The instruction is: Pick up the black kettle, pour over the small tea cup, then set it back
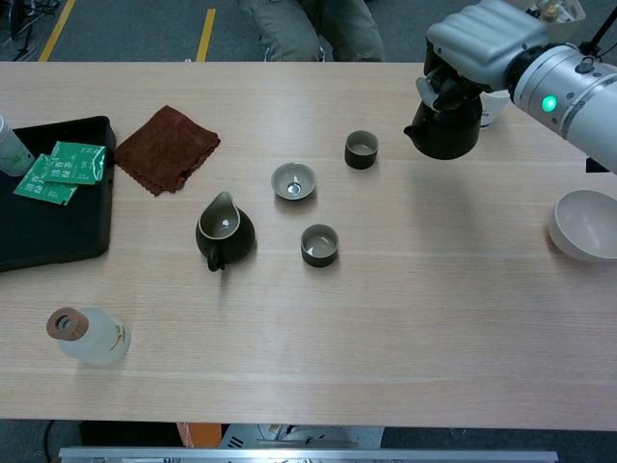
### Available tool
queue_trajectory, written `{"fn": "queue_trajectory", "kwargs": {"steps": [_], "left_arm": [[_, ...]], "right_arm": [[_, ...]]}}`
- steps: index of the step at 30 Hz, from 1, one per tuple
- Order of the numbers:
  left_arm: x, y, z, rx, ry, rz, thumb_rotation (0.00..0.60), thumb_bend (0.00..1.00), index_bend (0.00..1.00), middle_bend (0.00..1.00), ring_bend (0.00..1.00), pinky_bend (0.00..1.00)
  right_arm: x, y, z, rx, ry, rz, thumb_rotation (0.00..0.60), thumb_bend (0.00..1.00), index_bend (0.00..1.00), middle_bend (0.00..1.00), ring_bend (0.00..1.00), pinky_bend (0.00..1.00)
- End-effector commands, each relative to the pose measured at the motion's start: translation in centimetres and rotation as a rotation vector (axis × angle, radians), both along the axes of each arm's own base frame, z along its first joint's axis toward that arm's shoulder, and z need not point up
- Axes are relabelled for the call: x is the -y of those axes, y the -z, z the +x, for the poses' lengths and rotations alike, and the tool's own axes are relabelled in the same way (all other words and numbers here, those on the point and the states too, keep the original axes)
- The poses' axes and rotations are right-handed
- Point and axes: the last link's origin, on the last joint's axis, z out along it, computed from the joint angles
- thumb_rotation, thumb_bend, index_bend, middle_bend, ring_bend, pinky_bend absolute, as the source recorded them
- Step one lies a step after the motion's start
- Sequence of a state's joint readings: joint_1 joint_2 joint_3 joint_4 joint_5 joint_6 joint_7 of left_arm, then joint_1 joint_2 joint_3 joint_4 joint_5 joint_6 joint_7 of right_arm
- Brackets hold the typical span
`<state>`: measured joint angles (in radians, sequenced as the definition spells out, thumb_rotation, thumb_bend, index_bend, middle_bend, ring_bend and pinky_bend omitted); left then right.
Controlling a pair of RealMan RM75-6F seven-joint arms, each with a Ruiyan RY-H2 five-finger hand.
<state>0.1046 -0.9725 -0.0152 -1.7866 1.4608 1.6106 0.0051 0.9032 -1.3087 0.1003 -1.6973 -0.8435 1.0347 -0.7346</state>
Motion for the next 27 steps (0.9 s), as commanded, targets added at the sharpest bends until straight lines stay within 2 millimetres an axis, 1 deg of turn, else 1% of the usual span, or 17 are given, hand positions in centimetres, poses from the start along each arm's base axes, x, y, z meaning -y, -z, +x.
{"fn": "queue_trajectory", "kwargs": {"steps": [1, 5, 15, 27], "left_arm": [[0.2, 0.1, -0.1, 0.0, -0.007, -0.002, 0.6, 0.36, 0.16, 0.1, 0.03, 0.05], [0.6, 0.0, -0.3, -0.004, -0.009, 0.002, 0.6, 0.36, 0.16, 0.1, 0.03, 0.05], [0.8, 0.1, -0.3, -0.004, -0.011, 0.0, 0.6, 0.36, 0.16, 0.1, 0.03, 0.05], [0.6, -0.4, 0.7, -0.009, 0.035, 0.009, 0.6, 0.36, 0.16, 0.1, 0.03, 0.05]], "right_arm": [[0.3, 0.3, 0.2, 0.005, 0.002, -0.002, 0.405, 0.53, 0.87, 0.89, 0.75, 0.34], [0.7, 0.6, 0.2, 0.01, 0.006, -0.008, 0.406, 0.52, 0.87, 0.88, 0.75, 0.34], [2.3, 1.4, 0.2, 0.02, 0.018, -0.049, 0.404, 0.51, 0.87, 0.88, 0.75, 0.34], [3.6, 3.2, 1.3, -0.029, -0.01, -0.061, 0.406, 0.51, 0.87, 0.88, 0.74, 0.33]]}}
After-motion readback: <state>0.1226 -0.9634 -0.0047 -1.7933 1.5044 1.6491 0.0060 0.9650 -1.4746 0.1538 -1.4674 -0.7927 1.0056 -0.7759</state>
